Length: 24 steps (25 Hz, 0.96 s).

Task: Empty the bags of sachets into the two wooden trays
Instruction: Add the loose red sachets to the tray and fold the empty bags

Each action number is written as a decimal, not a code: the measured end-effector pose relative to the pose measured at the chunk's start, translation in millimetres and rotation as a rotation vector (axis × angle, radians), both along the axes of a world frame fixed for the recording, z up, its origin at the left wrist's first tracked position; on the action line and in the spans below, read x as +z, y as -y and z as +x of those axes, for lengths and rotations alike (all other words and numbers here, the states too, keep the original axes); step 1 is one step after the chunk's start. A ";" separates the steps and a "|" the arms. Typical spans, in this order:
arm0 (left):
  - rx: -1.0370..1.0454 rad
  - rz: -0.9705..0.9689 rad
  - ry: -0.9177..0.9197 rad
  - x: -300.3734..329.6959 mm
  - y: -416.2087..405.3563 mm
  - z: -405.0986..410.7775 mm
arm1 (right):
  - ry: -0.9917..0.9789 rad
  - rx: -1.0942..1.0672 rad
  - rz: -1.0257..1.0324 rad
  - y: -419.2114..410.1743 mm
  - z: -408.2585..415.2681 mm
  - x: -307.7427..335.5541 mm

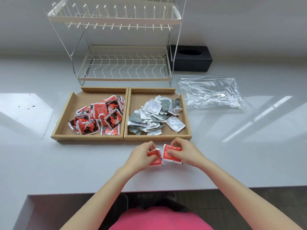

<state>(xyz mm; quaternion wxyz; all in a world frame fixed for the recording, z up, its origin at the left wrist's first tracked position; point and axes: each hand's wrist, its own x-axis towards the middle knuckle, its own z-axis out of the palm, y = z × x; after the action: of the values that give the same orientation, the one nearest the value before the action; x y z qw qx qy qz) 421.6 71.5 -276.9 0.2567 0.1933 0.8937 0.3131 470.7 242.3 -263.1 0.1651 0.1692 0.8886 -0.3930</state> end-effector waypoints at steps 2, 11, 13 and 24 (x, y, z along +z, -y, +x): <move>0.077 0.082 0.006 14.3 9.0 -8.3 | -0.042 0.003 -0.062 3.2 -10.9 9.0; 0.432 0.099 -0.142 57.6 91.1 -75.1 | -0.121 0.126 -0.123 51.4 -93.3 42.1; 0.493 0.116 -0.135 59.8 105.7 -91.2 | -0.129 0.129 -0.133 67.4 -113.6 44.3; 0.454 0.025 -0.173 33.8 133.0 -161.6 | -0.119 0.234 -0.028 120.9 -189.6 26.8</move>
<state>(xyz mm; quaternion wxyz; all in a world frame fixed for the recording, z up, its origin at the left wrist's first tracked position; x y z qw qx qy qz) 260.1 -61.5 -243.1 0.0997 0.0170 0.9290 0.3561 281.1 121.5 -236.3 0.1591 0.0381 0.9049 -0.3929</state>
